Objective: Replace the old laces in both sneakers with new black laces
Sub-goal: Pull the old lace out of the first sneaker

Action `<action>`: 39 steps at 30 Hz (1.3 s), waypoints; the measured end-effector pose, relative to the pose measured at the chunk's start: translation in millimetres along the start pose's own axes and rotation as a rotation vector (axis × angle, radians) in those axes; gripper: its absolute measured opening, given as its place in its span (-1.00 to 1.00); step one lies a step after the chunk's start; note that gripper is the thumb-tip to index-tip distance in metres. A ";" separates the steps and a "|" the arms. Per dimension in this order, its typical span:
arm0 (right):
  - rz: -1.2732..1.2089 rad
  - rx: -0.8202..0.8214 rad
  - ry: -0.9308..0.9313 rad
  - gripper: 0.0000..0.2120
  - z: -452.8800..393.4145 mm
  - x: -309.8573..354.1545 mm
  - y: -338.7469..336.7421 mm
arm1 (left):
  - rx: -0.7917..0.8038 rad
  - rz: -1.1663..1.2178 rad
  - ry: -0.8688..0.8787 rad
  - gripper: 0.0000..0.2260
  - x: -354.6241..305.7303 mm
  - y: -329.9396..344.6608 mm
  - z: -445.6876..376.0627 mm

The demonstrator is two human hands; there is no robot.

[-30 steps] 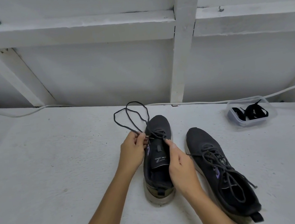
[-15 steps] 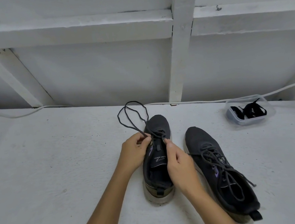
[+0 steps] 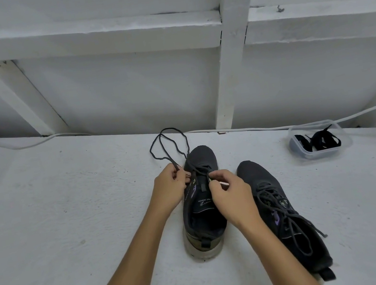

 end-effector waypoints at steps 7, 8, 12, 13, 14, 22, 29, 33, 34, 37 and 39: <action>-0.035 -0.033 0.046 -0.89 -25.5 -16.7 1.3 | -0.016 0.051 -0.053 -0.86 5.8 -9.5 8.6; -0.049 -0.028 0.064 -0.89 -28.0 -20.4 1.8 | -0.005 0.046 -0.044 -0.87 4.5 -9.7 13.5; -0.053 -0.008 0.023 -0.90 -31.5 -18.7 5.8 | 0.066 0.052 -0.001 -0.79 -2.2 -6.2 44.8; -0.037 -0.031 -0.018 -0.93 -32.3 -13.9 4.7 | 0.074 0.057 0.017 -0.75 -2.6 -4.9 51.3; -0.007 -0.050 -0.066 -0.94 -32.4 -7.8 3.8 | 0.079 0.058 0.042 -0.71 -3.7 -3.6 57.1; 0.012 0.006 -0.121 -0.93 -40.4 2.4 8.7 | 0.061 0.005 0.131 -0.64 -10.1 -5.5 61.8; 0.099 0.033 -0.202 -0.91 -41.0 7.1 8.9 | 0.054 0.016 0.109 -0.65 -8.6 -4.4 62.0; -0.005 -0.033 -0.099 -0.90 -43.1 0.5 9.6 | 0.036 0.001 0.125 -0.66 -12.3 -6.5 61.8; -0.041 -0.045 -0.077 -0.92 -42.3 -1.9 8.8 | 0.039 0.001 0.126 -0.67 -13.2 -6.6 61.3; -0.076 0.008 -0.029 -0.87 -33.7 -7.3 12.9 | 0.042 -0.001 0.117 -0.68 -13.6 -7.2 59.5; -0.036 0.010 -0.082 -0.91 -31.4 -5.0 13.6 | 0.050 0.001 0.114 -0.68 -13.1 -7.1 59.1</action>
Point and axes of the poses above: each hand's wrist, its own z-axis away from the middle knuckle, its own y-axis out of the palm, x = y × z, the point moved 10 cm from there along -z, towards the middle knuckle, and after that the axes turned 15 degrees about -x, right-handed, at the moved point
